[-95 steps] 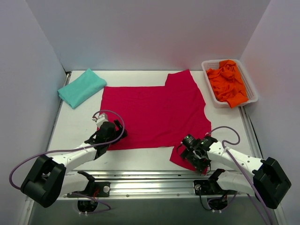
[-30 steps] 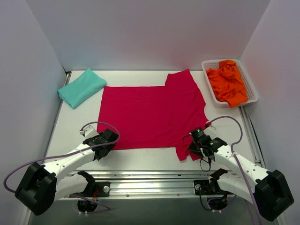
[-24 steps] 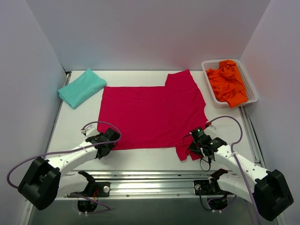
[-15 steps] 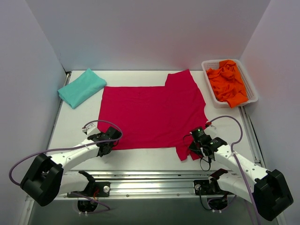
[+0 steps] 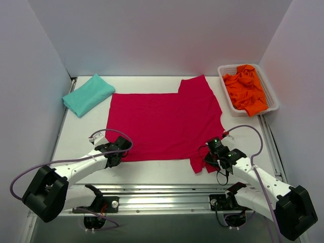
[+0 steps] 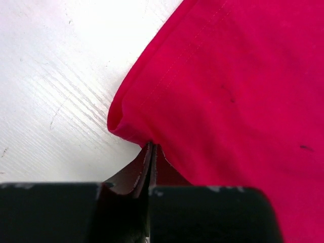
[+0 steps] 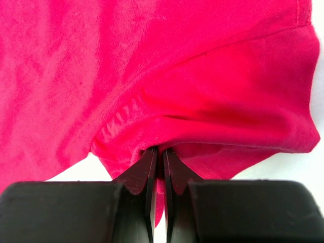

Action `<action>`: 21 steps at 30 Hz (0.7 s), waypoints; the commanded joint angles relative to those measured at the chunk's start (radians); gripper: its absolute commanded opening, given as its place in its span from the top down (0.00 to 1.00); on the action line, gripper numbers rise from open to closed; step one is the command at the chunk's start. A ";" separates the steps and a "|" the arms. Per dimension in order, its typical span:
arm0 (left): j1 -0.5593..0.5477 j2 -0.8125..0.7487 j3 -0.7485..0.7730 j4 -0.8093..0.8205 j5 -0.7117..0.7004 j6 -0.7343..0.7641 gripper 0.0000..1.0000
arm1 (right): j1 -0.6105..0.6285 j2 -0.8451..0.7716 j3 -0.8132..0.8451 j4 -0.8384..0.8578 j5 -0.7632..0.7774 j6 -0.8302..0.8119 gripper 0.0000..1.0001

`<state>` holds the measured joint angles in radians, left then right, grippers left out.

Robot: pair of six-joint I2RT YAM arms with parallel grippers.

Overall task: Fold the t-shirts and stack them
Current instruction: Grap the side of the flattened tshirt closest away from the robot with both arms

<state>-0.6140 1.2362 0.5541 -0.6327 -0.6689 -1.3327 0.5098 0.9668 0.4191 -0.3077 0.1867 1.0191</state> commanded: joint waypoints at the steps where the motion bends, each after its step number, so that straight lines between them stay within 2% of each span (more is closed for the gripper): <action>1: -0.007 -0.069 0.017 -0.018 -0.035 -0.033 0.98 | -0.008 -0.039 0.040 -0.051 0.026 -0.007 1.00; 10: -0.010 -0.273 0.064 -0.085 -0.060 0.070 0.98 | -0.008 -0.082 0.099 -0.097 0.063 -0.007 1.00; 15: -0.009 -0.276 0.095 -0.076 -0.072 0.104 0.98 | -0.008 -0.043 0.138 -0.076 0.057 -0.019 1.00; 21: 0.016 -0.245 0.135 0.017 -0.049 0.178 0.98 | -0.010 0.058 0.217 -0.028 0.089 -0.063 1.00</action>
<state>-0.6140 0.9798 0.6300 -0.6674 -0.7029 -1.2072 0.5091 0.9867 0.5682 -0.3569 0.2203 0.9936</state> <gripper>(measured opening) 0.032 0.021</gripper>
